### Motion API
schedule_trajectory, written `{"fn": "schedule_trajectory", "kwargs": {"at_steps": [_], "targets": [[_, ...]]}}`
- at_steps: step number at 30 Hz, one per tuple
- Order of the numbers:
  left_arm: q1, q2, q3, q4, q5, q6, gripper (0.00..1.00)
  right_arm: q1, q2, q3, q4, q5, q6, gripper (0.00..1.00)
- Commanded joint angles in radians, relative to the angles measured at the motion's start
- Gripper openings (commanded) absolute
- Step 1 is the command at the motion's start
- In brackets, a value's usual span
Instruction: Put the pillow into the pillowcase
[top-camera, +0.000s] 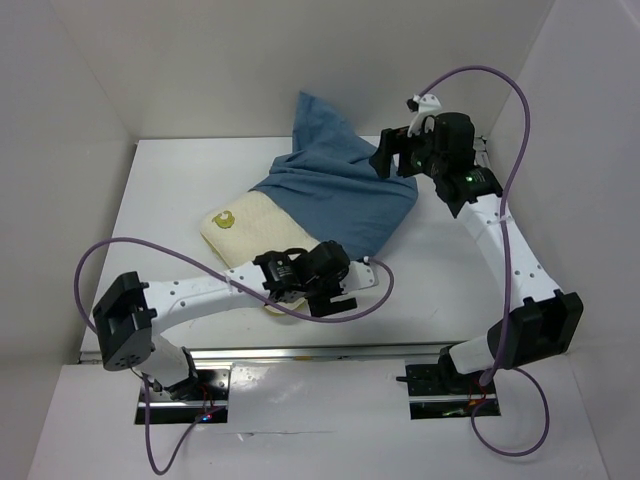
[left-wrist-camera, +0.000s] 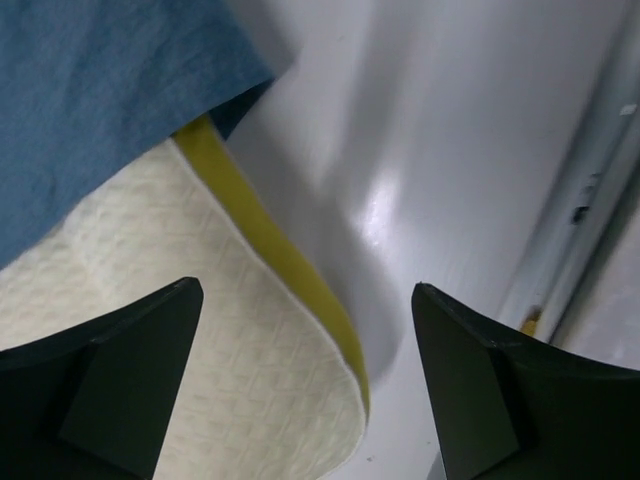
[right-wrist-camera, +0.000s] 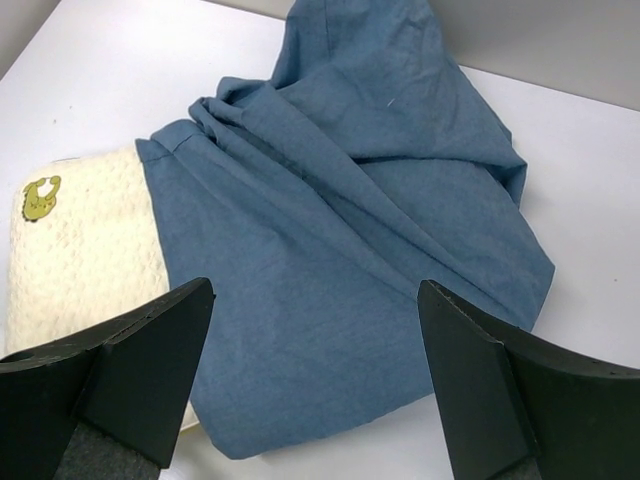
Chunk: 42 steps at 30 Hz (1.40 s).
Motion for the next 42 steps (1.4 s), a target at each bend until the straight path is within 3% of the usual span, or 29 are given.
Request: {"fn": "schedule_trajectory", "kwargs": {"at_steps": [1, 7, 26, 42], "targets": [[-0.008, -0.009, -0.022, 0.102, -0.200, -0.013, 1.00, -0.017, -0.044, -0.013, 0.014, 0.007, -0.012, 0.91], [-0.008, -0.008, -0.083, 0.087, -0.375, -0.002, 1.00, -0.026, -0.044, -0.025, 0.014, -0.002, -0.012, 0.91], [-0.008, -0.162, -0.275, -0.075, -0.209, -0.189, 1.00, -0.026, -0.026, -0.016, -0.006, -0.011, -0.003, 0.91], [-0.008, 0.019, -0.359, 0.162, -0.358, -0.171, 1.00, -0.026, -0.026, -0.016, -0.025, -0.020, -0.003, 0.88]]}}
